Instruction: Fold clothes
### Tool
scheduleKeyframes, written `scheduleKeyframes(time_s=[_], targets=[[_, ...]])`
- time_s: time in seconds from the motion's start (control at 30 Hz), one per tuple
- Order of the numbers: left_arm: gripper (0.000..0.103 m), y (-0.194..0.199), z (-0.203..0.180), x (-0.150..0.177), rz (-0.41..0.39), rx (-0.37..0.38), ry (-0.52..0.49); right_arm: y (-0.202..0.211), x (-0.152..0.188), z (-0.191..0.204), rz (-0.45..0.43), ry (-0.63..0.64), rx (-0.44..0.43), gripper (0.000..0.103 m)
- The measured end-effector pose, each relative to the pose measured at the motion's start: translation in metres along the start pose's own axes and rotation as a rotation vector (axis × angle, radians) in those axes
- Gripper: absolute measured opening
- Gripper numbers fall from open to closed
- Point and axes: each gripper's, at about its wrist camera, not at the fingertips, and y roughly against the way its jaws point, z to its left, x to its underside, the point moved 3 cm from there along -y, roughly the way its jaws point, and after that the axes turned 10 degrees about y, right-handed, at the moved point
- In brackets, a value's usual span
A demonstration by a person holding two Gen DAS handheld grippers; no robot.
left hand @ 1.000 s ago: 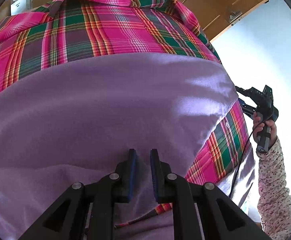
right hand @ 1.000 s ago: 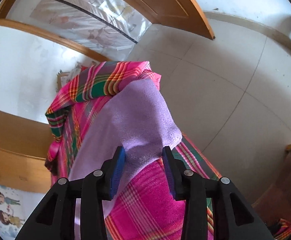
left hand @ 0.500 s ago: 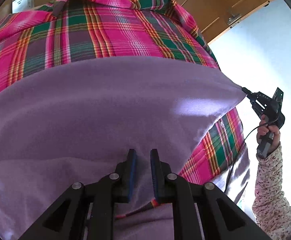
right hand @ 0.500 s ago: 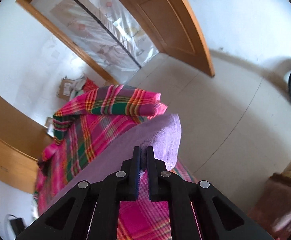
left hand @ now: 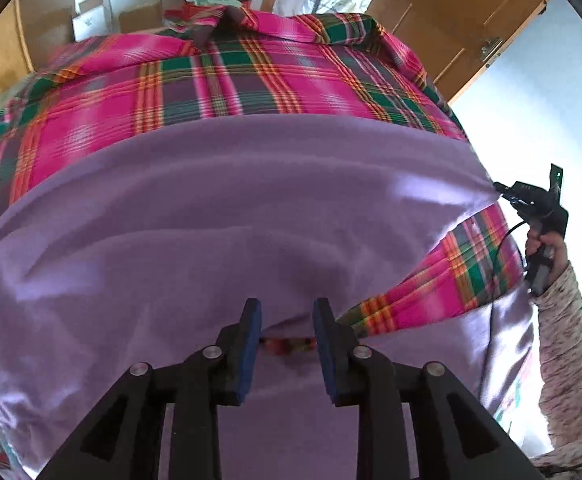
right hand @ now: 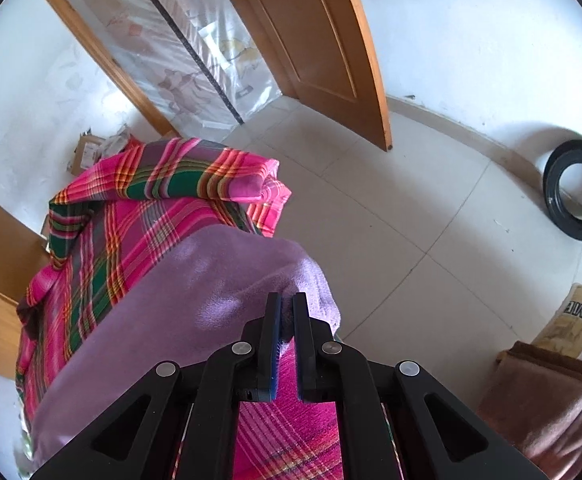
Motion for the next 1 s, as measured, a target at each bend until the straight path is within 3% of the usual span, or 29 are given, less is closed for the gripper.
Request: scheduleKeyframes(time_s=[0.17,0.23,0.43,0.6,0.8,1.0], targets=[[0.027,0.01,0.018,0.016,-0.02,-0.024,0.033,0.009,0.006,0.015,-0.013,0.106,0.077,0.015],[0.027,0.016,0.027,0.019,-0.041,-0.011,0.073,0.02,0.008,0.022,-0.037,0.131,0.068,0.021],[0.028,0.033,0.059,0.032,-0.084,0.044,0.193,0.072,0.019,0.066,-0.154,0.28,0.069,0.021],[0.027,0.045,0.089,0.052,-0.105,0.071,0.277,0.097,0.052,0.128,-0.13,0.469,-0.126,0.021],[0.028,0.06,0.121,0.074,-0.136,0.077,0.356,0.101,0.128,0.213,0.024,0.721,-0.431,0.021],[0.028,0.07,0.161,0.1,-0.164,0.066,0.438,0.079,0.187,0.271,0.168,0.828,-0.534,0.021]])
